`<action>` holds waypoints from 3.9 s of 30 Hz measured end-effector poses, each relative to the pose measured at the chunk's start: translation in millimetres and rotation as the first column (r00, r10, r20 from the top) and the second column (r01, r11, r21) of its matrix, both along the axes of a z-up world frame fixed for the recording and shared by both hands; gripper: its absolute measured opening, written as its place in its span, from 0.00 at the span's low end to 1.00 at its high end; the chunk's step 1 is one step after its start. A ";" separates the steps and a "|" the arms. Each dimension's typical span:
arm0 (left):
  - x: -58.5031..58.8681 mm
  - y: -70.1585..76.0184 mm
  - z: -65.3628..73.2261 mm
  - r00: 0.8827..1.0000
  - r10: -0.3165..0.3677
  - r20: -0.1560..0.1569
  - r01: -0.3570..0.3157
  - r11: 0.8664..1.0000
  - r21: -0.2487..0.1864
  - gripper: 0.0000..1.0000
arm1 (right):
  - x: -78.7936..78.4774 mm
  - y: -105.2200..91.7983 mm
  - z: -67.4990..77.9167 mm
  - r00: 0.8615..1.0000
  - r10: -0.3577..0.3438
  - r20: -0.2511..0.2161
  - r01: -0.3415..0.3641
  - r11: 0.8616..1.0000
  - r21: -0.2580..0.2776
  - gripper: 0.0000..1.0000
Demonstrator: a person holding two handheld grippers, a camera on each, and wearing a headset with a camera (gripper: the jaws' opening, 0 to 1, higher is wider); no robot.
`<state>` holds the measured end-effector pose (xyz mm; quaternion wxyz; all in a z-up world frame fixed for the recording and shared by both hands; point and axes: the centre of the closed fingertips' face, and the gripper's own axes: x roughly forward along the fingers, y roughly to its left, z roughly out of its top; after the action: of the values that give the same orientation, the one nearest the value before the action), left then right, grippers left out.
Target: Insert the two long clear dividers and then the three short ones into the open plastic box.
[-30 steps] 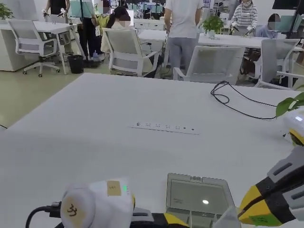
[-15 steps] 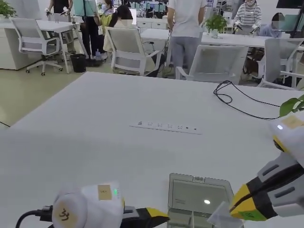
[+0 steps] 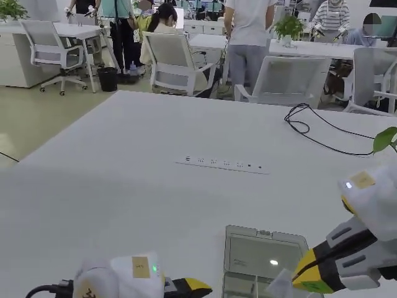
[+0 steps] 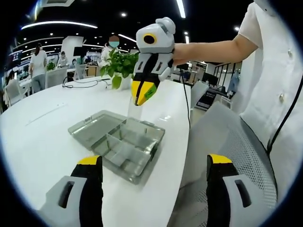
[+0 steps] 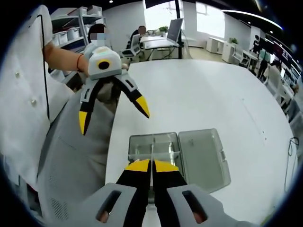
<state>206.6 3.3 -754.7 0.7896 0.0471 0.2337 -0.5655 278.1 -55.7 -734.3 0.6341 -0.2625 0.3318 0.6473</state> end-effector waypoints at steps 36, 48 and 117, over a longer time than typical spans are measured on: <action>-2.4 -1.6 -1.1 1.000 0.009 -0.015 -0.009 1.000 -0.006 0.92 | 1.8 -1.9 -23.8 1.000 -0.026 -0.017 0.026 1.000 -0.011 0.03; -3.7 -2.3 -1.8 1.000 0.012 -0.021 -0.012 1.000 -0.009 0.92 | -4.8 4.7 -31.0 0.998 0.038 0.042 -0.037 0.999 -0.020 0.03; -5.8 7.0 -13.1 0.999 0.028 -0.042 -0.028 1.000 0.014 1.00 | 1.6 10.5 -62.4 0.999 0.006 0.034 -0.003 0.996 -0.094 0.12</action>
<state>200.8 10.2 -767.8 0.7919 0.0371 0.2548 -0.5537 279.7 -45.1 -796.7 0.6250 -0.3038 0.3505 0.6279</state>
